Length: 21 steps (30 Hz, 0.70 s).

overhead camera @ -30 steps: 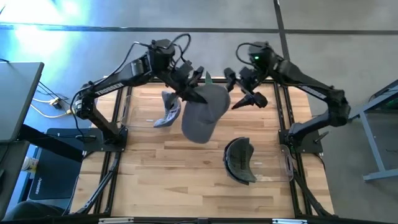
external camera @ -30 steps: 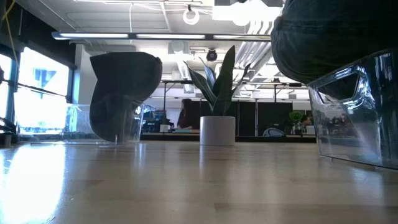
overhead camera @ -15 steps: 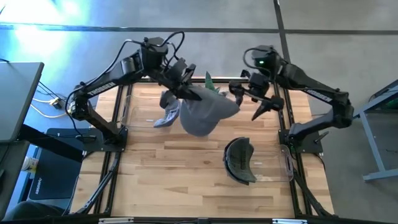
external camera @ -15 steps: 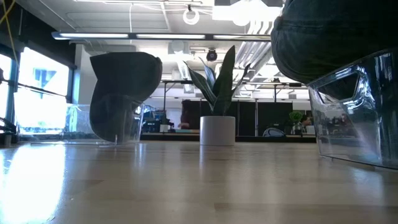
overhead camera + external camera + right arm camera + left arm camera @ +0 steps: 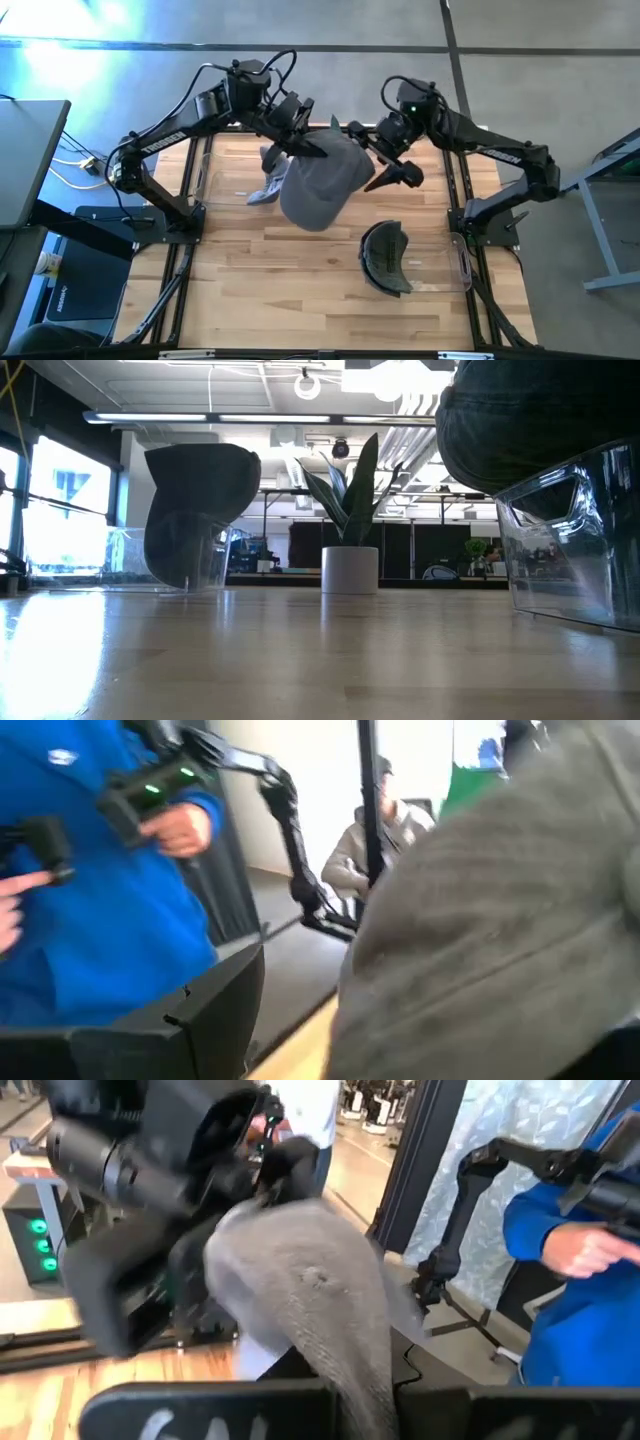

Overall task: Pick & Place hat
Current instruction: Put the gray cap into the left transparent bin

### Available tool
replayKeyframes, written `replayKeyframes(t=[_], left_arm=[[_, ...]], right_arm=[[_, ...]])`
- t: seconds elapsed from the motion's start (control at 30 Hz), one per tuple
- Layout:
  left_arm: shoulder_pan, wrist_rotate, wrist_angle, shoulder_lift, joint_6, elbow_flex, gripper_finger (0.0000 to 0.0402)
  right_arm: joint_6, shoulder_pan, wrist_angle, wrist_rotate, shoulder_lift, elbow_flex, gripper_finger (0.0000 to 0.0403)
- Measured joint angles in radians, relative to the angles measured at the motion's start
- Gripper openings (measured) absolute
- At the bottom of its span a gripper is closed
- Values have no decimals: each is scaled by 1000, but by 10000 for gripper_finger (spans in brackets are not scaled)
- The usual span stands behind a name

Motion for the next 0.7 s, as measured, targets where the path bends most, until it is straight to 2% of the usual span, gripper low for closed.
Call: replayKeyframes(t=[0.13, 0.3, 0.37, 0.43, 0.53, 0.6, 0.7], left_arm=[[0, -2, -42, 0, 12, 0, 3], [-1, 3, -71, 2, 31, 0, 3], [-1, 14, -64, 2, 31, 0, 3], [0, 45, -59, 2, 31, 0, 3], [0, 87, -49, 2, 31, 0, 3], [0, 107, -49, 2, 31, 0, 3], [0, 109, -49, 2, 34, 0, 3]], right_arm=[[76, 17, 105, -112, -3, 0, 290], [196, -7, 110, -309, -24, 0, 270], [213, -8, 112, -336, -27, 0, 258], [228, -2, 111, -255, -29, 0, 249], [239, 7, 92, -1, -27, 0, 239], [245, 8, 88, 118, -24, 0, 234], [223, 15, 85, 150, -23, 0, 215]])
